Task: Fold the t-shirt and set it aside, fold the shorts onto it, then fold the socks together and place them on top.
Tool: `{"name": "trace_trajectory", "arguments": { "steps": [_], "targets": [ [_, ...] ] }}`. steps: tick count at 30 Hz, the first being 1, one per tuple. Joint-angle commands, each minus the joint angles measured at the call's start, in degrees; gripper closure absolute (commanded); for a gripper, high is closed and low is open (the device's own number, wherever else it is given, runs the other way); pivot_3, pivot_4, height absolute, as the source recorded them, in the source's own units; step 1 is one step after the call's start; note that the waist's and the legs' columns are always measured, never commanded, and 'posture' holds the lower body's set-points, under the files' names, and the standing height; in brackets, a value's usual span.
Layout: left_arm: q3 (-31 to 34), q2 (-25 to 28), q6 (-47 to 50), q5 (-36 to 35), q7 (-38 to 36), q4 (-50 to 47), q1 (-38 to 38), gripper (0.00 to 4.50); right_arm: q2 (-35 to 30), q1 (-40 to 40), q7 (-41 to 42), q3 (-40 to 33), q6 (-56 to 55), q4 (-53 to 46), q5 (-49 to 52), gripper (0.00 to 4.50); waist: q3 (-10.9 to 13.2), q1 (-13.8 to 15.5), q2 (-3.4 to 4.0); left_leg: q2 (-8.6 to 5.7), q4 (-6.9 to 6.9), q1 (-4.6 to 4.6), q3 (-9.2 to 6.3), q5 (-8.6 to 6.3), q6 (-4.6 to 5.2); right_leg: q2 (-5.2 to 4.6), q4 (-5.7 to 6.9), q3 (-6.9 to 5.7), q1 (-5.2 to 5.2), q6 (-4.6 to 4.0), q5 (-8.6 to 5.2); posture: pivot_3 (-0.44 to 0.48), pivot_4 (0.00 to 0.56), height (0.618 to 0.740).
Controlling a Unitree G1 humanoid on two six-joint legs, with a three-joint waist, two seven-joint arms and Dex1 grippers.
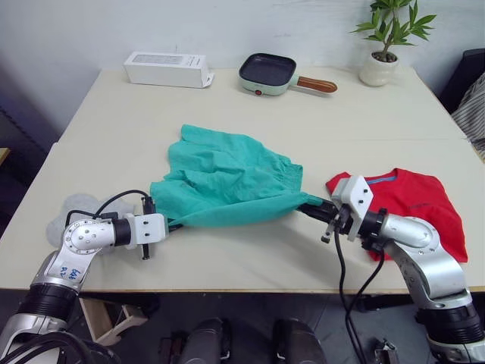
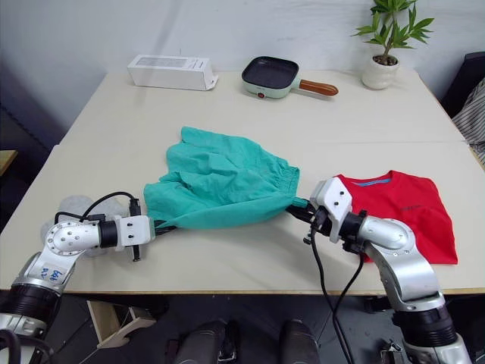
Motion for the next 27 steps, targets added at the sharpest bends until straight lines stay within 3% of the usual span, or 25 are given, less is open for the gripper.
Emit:
{"name": "trace_trajectory", "arguments": {
  "steps": [1,7,18,21,27],
  "targets": [
    [2.0,5.1,10.1,-9.5,-11.0,-6.0,7.7,4.47,-2.2,1.2,3.1,-2.3,-7.8,2.2,-1.7,4.50,0.0,-0.6,-0.15,0.00,-0.01,-0.02,0.00,-0.01,0.00,0.00,0.00,0.00,-0.03,0.00,0.00,0.000,0.150,0.740],
    [8.7,16.1,24.9,-21.1,-20.1,-22.2,18.9,4.47,-5.3,2.8,10.3,-1.8,-18.5,6.8,-3.0,4.50,0.3,-1.9,-0.55,0.20,-0.06,-0.11,0.42,0.01,-0.09,0.15,0.02,-0.19,-0.26,-0.08,-0.07,0.000,0.150,0.740],
    [22.6,26.7,52.5,-37.7,-26.4,-44.3,32.3,4.47,-8.7,8.9,20.8,2.8,-36.9,11.8,-6.5,4.50,0.6,-1.7,-1.06,0.24,0.00,-0.12,0.44,-0.17,-0.43,0.08,-0.19,0.04,-0.25,-0.11,-0.10,0.000,0.150,0.740],
    [21.9,25.3,51.5,-36.8,-23.7,-43.3,26.6,4.47,-8.8,9.5,21.0,2.2,-36.7,11.5,-5.1,4.50,0.7,-1.6,-0.98,0.27,0.01,-0.11,0.43,-0.14,-0.52,0.13,-0.16,0.02,-0.25,-0.22,-0.16,0.000,0.150,0.740],
    [16.0,21.5,50.0,-34.8,-20.8,-32.1,3.4,4.47,-11.4,10.2,20.2,-3.6,-25.3,5.8,5.1,4.50,0.8,-0.5,-0.95,0.29,0.07,-0.09,0.39,-0.03,-0.57,0.12,0.01,-0.01,-0.27,-0.31,-0.19,0.000,0.150,0.740]
  ]
}}
